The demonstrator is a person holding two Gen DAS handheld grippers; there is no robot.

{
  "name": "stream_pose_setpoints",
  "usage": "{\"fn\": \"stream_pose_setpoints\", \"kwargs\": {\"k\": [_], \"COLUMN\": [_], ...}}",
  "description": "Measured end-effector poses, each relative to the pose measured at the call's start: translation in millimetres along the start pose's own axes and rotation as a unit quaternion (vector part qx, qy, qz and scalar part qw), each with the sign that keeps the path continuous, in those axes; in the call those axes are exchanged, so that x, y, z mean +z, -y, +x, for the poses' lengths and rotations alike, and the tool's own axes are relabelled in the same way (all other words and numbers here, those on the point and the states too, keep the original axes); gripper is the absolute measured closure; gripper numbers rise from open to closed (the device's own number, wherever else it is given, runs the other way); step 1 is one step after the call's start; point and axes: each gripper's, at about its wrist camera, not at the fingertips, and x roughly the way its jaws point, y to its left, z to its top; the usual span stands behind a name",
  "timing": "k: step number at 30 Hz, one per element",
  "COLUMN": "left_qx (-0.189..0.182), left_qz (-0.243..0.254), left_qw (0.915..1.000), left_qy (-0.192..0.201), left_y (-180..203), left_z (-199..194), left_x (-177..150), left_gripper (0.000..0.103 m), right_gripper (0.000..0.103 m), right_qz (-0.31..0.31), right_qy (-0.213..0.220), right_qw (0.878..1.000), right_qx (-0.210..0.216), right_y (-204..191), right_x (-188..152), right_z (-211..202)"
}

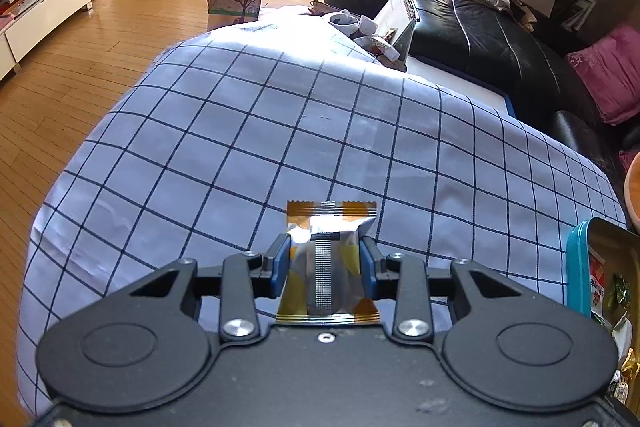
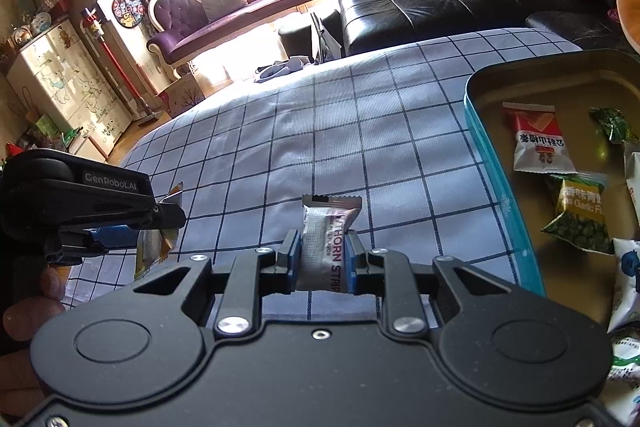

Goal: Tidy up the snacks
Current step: 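Hold the gold candy in the left gripper and the hawthorn packet in the right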

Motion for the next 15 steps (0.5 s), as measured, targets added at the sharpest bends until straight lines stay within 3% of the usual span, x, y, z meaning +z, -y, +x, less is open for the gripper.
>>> {"fn": "stream_pose_setpoints", "kwargs": {"k": [15], "left_qx": [-0.001], "left_qz": [-0.002], "left_qw": [1.0000], "left_qy": [-0.006], "left_y": [0.7], "left_z": [3.6], "left_x": [0.6], "left_gripper": [0.067], "right_gripper": [0.071], "right_qz": [0.002], "right_qy": [0.007], "right_qw": [1.000], "right_qx": [-0.003], "right_y": [-2.1], "right_x": [0.6], "right_z": [-5.8]}}
